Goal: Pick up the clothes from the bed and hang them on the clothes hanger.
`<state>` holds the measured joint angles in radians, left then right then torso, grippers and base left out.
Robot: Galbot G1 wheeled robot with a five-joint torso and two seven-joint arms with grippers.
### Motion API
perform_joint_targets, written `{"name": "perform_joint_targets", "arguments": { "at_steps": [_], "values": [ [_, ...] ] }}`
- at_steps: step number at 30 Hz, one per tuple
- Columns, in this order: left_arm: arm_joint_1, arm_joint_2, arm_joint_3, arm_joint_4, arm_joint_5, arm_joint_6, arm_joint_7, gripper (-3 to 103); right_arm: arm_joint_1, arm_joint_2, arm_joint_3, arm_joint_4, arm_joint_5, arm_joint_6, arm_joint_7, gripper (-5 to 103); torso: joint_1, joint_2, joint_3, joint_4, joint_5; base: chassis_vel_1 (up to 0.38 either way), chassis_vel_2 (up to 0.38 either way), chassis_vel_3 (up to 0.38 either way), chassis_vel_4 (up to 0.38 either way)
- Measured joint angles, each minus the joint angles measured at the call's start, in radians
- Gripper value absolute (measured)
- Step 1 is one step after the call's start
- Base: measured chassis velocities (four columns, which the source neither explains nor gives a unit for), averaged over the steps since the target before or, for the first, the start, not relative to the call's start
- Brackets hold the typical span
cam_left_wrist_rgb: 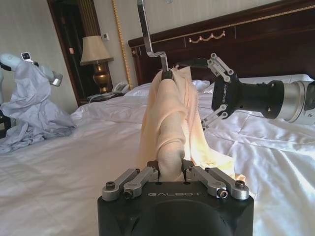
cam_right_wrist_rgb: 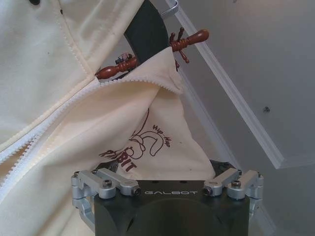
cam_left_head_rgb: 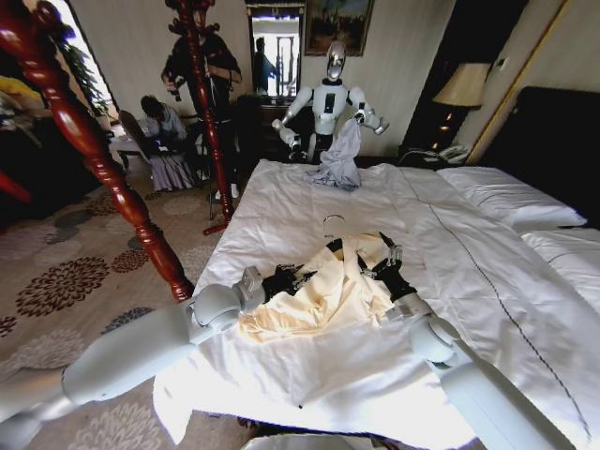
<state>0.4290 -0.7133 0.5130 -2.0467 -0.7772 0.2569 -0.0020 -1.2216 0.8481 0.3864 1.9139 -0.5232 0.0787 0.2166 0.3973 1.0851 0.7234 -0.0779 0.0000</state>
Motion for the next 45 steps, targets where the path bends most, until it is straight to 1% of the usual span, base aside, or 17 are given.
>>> {"name": "perform_joint_targets", "arguments": {
  "at_steps": [21,27,37,43,45],
  "values": [
    [0.019,-0.001,-0.011,0.002,0.011,-0.008,-0.004,18,-0.009,-0.011,0.024,0.008,0.020,0.001,0.000,100,0.000,0.000,0.000,0.0000,0.0000,0.000,0.000,0.000,0.000],
    [0.027,-0.005,-0.022,0.001,0.011,-0.012,-0.015,18,-0.023,-0.012,0.037,0.012,0.033,0.000,0.003,100,0.000,0.000,0.000,0.0000,0.0000,0.000,0.000,0.000,0.000],
    [0.072,-0.003,-0.052,-0.006,0.013,-0.029,-0.051,18,-0.062,-0.014,0.062,0.015,0.044,0.000,0.016,100,0.000,0.000,0.000,0.0000,0.0000,0.000,0.000,0.000,0.000],
    [0.102,0.017,-0.087,-0.022,0.015,-0.029,-0.054,18,-0.064,-0.015,0.064,0.015,0.096,-0.012,0.026,100,0.000,0.000,0.000,0.0000,0.0000,0.000,0.000,0.000,0.000],
    [0.140,0.036,-0.124,-0.040,0.019,-0.029,-0.056,18,-0.063,-0.022,0.066,0.013,0.142,-0.026,0.033,100,0.000,0.000,0.000,0.0001,0.0000,0.000,0.000,0.000,0.000]
  ]
}}
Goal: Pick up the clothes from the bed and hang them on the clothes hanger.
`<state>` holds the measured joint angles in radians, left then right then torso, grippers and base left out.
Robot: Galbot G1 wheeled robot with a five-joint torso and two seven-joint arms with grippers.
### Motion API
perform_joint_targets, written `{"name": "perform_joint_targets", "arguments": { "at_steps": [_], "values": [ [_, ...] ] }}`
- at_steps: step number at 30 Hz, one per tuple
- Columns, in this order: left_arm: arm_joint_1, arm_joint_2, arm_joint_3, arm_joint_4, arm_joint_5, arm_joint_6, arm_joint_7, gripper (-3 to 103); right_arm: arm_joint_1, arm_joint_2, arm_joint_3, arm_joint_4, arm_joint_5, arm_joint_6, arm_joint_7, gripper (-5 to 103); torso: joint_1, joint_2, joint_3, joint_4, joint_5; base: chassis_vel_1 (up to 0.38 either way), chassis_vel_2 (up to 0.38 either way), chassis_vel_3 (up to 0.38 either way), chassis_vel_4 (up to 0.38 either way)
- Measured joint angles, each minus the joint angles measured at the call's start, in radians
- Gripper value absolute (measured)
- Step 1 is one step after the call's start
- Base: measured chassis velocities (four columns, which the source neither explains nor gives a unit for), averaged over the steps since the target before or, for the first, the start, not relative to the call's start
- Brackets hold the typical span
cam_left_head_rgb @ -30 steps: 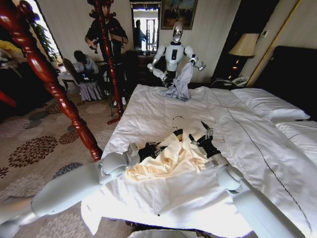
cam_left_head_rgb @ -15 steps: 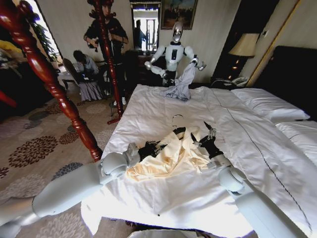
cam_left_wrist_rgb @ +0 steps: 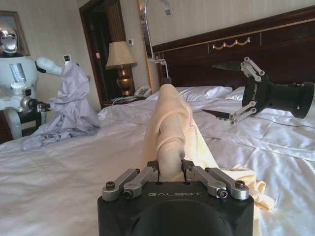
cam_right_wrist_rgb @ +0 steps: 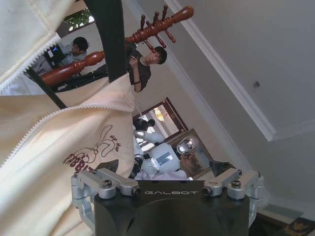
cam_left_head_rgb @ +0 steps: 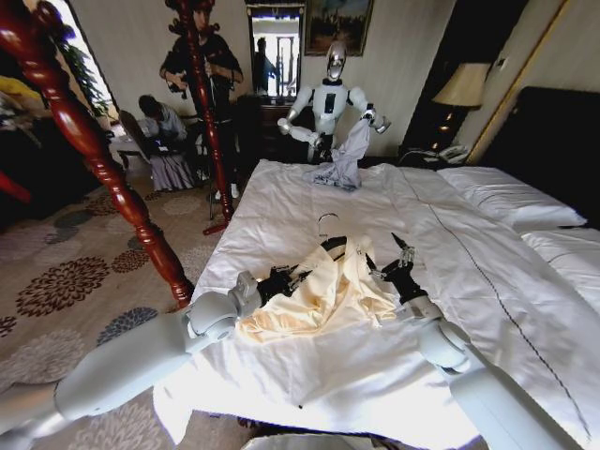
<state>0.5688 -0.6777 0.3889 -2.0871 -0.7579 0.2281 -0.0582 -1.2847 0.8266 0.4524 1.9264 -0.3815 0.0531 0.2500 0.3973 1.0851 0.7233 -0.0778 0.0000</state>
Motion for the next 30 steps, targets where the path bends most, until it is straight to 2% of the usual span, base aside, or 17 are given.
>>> {"name": "perform_joint_targets", "arguments": {
  "at_steps": [3,6,7,11,16,23,25,28,30],
  "values": [
    [0.018,0.009,-0.018,-0.007,0.004,0.000,0.000,18,-0.003,-0.003,0.002,-0.001,0.030,-0.008,0.005,100,0.000,0.000,0.000,0.0001,0.0000,0.000,0.000,0.000,0.000],
    [0.069,0.040,-0.075,-0.029,0.022,-0.002,0.000,18,-0.031,-0.007,0.018,-0.002,0.162,-0.018,0.011,100,0.000,0.000,0.000,0.0003,0.0000,0.000,0.000,0.000,0.000],
    [0.069,0.040,-0.075,-0.029,0.022,-0.002,0.000,18,-0.031,-0.007,0.018,-0.002,0.162,-0.018,0.011,100,0.000,0.000,0.000,0.0003,0.0000,0.000,0.000,0.000,0.000],
    [0.081,0.054,-0.102,-0.043,0.029,-0.007,-0.002,18,-0.083,0.023,0.051,0.014,0.308,-0.015,0.012,100,0.000,0.000,0.000,-0.0005,0.0000,0.000,0.000,0.000,0.000],
    [0.087,0.060,-0.111,-0.045,0.030,-0.009,-0.006,18,-0.097,0.050,0.058,0.018,0.324,-0.006,0.012,100,0.000,0.000,0.000,0.0000,-0.0001,0.000,0.000,0.000,0.000],
    [0.087,0.052,-0.100,-0.048,0.031,-0.009,-0.011,18,-0.070,0.051,0.037,0.018,0.333,-0.001,0.000,100,0.000,0.000,0.000,-0.0002,0.0001,0.000,0.000,0.000,0.000],
    [0.087,0.052,-0.096,-0.049,0.032,-0.009,-0.012,18,-0.053,0.045,0.026,0.023,0.359,-0.003,-0.007,100,0.000,0.000,0.000,0.0000,0.0000,0.000,0.000,0.000,0.000],
    [0.085,0.051,-0.089,-0.049,0.032,-0.009,-0.012,18,-0.024,0.023,-0.004,0.050,0.448,-0.014,-0.040,100,0.000,0.000,0.000,0.0000,0.0000,0.000,0.000,0.000,0.000],
    [0.084,0.050,-0.087,-0.049,0.032,-0.009,-0.012,18,-0.021,0.018,-0.009,0.055,0.462,-0.015,-0.046,100,0.000,0.000,0.000,0.0000,0.0000,0.000,0.000,0.000,0.000]
  ]
}}
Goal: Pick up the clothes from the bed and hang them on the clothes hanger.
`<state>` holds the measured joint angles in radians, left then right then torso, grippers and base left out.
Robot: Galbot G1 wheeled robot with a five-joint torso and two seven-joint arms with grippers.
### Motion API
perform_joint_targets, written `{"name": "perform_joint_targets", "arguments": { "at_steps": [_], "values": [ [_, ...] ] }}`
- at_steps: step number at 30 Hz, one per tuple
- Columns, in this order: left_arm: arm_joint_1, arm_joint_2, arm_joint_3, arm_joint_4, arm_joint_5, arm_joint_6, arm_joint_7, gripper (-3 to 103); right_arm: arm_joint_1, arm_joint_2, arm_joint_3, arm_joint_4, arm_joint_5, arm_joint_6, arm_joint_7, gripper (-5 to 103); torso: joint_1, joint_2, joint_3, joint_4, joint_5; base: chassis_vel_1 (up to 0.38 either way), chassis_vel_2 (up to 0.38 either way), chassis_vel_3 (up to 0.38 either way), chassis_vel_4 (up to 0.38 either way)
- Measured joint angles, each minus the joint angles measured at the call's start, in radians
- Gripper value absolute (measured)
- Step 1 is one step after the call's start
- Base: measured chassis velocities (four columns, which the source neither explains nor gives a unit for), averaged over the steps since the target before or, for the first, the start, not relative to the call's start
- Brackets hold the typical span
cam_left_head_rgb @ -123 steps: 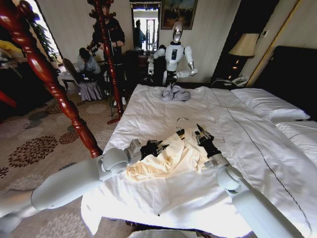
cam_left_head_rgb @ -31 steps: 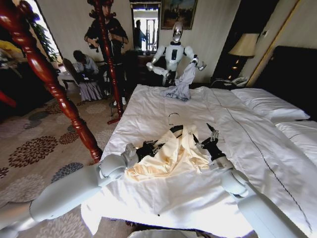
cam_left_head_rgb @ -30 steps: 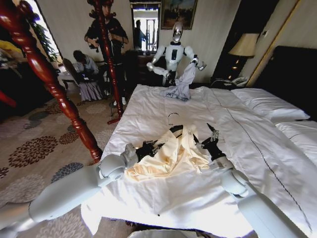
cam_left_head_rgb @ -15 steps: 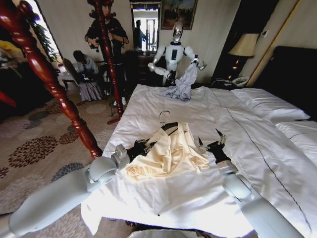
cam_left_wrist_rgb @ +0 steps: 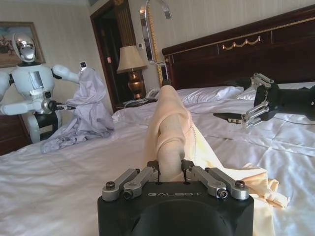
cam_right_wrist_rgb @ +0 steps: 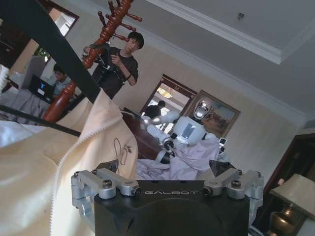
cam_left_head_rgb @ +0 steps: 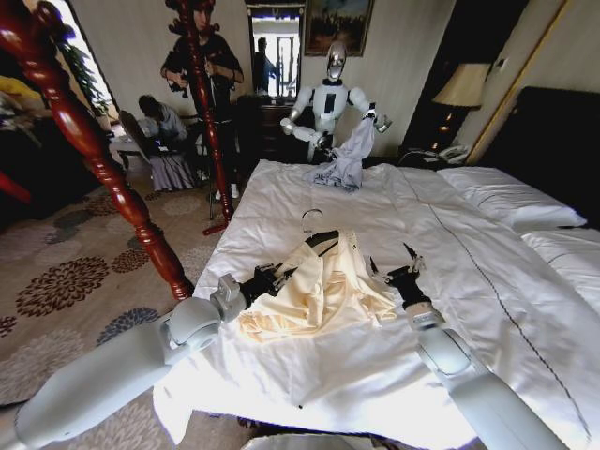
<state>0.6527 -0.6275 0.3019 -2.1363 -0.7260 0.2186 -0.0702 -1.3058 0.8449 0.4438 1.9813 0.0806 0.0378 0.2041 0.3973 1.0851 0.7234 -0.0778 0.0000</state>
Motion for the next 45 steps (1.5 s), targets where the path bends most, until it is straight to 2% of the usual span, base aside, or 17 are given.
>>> {"name": "perform_joint_targets", "arguments": {
  "at_steps": [2,4,7,10,11,17,20,22,25,27,31,33,34,35,37,40,45],
  "values": [
    [-0.003,-0.003,0.007,0.000,0.000,0.000,0.000,18,0.002,-0.017,-0.014,0.028,0.084,-0.017,-0.027,103,0.000,0.000,0.000,-0.0002,0.0000,0.000,0.000,0.000,0.000],
    [-0.003,-0.003,0.009,0.000,0.000,0.000,0.000,18,0.002,-0.020,-0.018,0.037,0.114,-0.024,-0.035,103,0.000,0.000,0.000,-0.0003,0.0000,0.000,0.000,0.000,0.000],
    [-0.004,-0.004,0.018,0.000,0.003,0.000,0.002,18,0.011,-0.028,-0.048,0.066,0.234,-0.061,-0.061,91,0.000,0.000,0.000,-0.0003,0.0000,0.000,0.000,0.000,0.000],
    [-0.005,-0.004,0.021,0.000,0.003,0.000,0.002,18,0.020,-0.028,-0.062,0.067,0.259,-0.072,-0.062,86,0.000,0.000,0.000,-0.0002,-0.0001,0.000,0.000,0.000,0.000],
    [-0.008,-0.006,0.023,-0.001,0.003,0.000,0.002,18,0.042,-0.024,-0.089,0.062,0.300,-0.090,-0.062,84,0.000,0.000,0.000,-0.0001,0.0001,0.000,0.000,0.000,0.000],
    [-0.006,-0.005,0.023,-0.006,0.003,0.000,0.002,18,0.091,-0.013,-0.131,0.043,0.361,-0.114,-0.051,83,0.000,0.000,0.000,-0.0001,0.0000,0.000,0.000,0.000,0.000],
    [-0.002,-0.003,0.024,-0.008,0.005,0.000,0.002,18,0.119,-0.007,-0.147,0.037,0.395,-0.126,-0.035,75,0.000,0.000,0.000,0.0000,0.0000,0.000,0.000,0.000,0.000],
    [-0.002,-0.003,0.024,-0.008,0.006,0.000,0.002,18,0.122,-0.007,-0.149,0.036,0.398,-0.127,-0.033,75,0.000,0.000,0.000,0.0000,0.0000,0.000,0.000,0.000,0.000],
    [-0.001,-0.002,0.033,-0.006,0.016,0.000,0.005,18,0.154,-0.003,-0.164,0.030,0.432,-0.136,-0.016,61,0.000,0.000,0.000,-0.0001,0.0000,0.000,0.000,0.000,0.000],
    [-0.001,-0.002,0.035,-0.006,0.017,0.000,0.006,18,0.156,-0.002,-0.164,0.030,0.433,-0.136,-0.015,61,0.000,0.000,0.000,-0.0001,0.0000,0.000,0.000,0.000,0.000],
    [-0.001,-0.006,0.041,-0.004,0.020,0.000,0.006,18,0.157,0.004,-0.165,0.029,0.437,-0.137,-0.010,39,0.000,0.000,0.000,-0.0002,0.0000,0.000,0.000,0.000,0.000],
    [-0.001,-0.006,0.041,-0.004,0.020,0.000,0.006,18,0.157,0.004,-0.165,0.029,0.437,-0.137,-0.010,39,0.000,0.000,0.000,-0.0002,0.0001,0.000,0.000,0.000,0.000],
    [-0.001,-0.009,0.040,-0.002,0.021,0.000,0.006,18,0.157,0.008,-0.163,0.028,0.434,-0.137,-0.010,28,0.000,0.000,0.000,-0.0002,0.0000,0.000,0.000,0.000,0.000],
    [-0.001,-0.012,0.035,0.001,0.021,0.000,0.006,18,0.157,0.010,-0.163,0.026,0.432,-0.137,-0.010,23,0.000,0.000,0.000,-0.0001,0.0001,0.000,0.000,0.000,0.000],
    [-0.001,-0.016,0.028,0.005,0.021,0.000,0.006,18,0.157,0.010,-0.163,0.025,0.431,-0.136,-0.010,23,0.000,0.000,0.000,-0.0001,0.0001,0.000,0.000,0.000,0.000],
    [-0.007,-0.022,0.022,0.011,0.016,0.000,0.007,18,0.158,0.007,-0.168,0.026,0.428,-0.132,-0.011,7,0.000,0.000,0.000,-0.0002,0.0001,0.000,0.000,0.000,0.000],
    [-0.009,-0.024,0.027,0.011,0.015,0.000,0.007,18,0.170,0.006,-0.173,0.034,0.432,-0.132,-0.010,1,0.000,0.000,0.000,-0.0001,0.0001,0.000,0.000,0.000,0.000]
  ]
}}
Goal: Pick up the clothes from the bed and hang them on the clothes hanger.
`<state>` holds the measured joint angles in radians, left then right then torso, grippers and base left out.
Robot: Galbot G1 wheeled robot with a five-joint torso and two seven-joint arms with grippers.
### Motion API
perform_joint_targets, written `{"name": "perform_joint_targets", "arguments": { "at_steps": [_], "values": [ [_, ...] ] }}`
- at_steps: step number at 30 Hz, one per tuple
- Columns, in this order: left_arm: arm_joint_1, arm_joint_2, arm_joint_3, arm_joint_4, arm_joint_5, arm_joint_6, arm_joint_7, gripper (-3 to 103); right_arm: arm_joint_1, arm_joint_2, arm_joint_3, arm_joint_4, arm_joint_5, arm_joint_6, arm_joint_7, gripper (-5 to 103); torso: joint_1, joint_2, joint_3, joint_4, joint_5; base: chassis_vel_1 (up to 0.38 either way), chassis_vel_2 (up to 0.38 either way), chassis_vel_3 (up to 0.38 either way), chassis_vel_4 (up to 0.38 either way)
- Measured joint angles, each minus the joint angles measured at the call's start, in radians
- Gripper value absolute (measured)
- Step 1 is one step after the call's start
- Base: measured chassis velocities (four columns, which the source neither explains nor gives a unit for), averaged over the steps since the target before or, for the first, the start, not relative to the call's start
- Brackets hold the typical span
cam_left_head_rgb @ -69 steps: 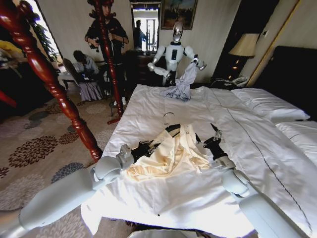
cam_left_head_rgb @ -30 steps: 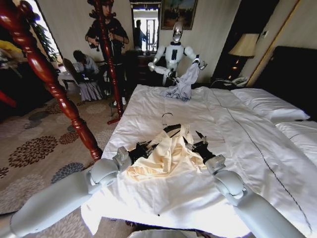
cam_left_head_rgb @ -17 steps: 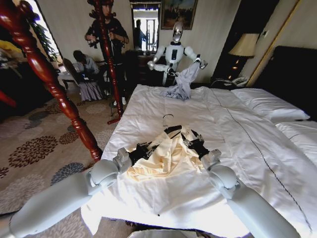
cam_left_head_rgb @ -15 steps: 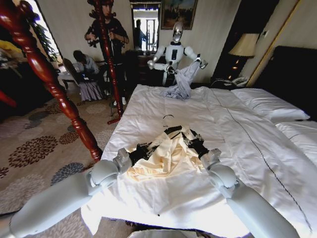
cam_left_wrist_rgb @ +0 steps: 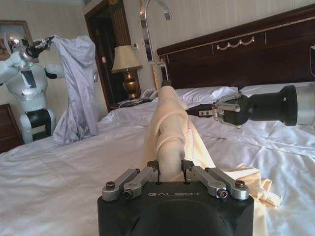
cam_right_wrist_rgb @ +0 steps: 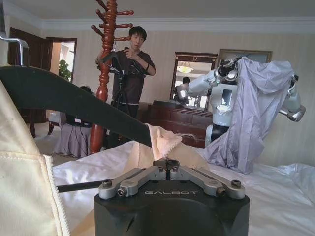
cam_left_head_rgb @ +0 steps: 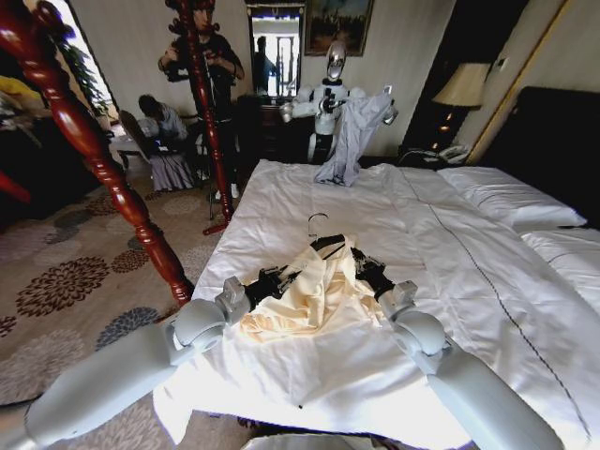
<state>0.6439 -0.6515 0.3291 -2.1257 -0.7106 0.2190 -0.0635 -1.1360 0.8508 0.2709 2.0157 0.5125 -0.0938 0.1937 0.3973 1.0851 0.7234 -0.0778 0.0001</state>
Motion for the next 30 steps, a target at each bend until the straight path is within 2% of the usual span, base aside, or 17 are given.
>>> {"name": "perform_joint_targets", "arguments": {
  "at_steps": [16,20,30],
  "values": [
    [0.007,0.000,0.000,-0.001,0.003,0.000,-0.001,18,-0.081,-0.017,0.036,0.064,0.006,0.011,-0.007,0,0.000,0.000,0.000,-0.0003,0.0000,0.000,0.000,0.000,0.000],
    [0.009,-0.001,0.003,-0.001,0.003,0.000,-0.002,18,-0.106,-0.036,0.076,0.104,0.014,0.015,-0.007,0,0.000,0.000,0.000,-0.0001,0.0000,0.000,0.000,0.000,0.000],
    [0.008,-0.002,0.006,0.006,0.003,0.000,-0.003,18,-0.106,-0.088,0.096,0.197,0.049,0.009,-0.005,0,0.000,0.000,0.000,0.0000,0.0000,0.000,0.000,0.000,0.000]
  ]
}}
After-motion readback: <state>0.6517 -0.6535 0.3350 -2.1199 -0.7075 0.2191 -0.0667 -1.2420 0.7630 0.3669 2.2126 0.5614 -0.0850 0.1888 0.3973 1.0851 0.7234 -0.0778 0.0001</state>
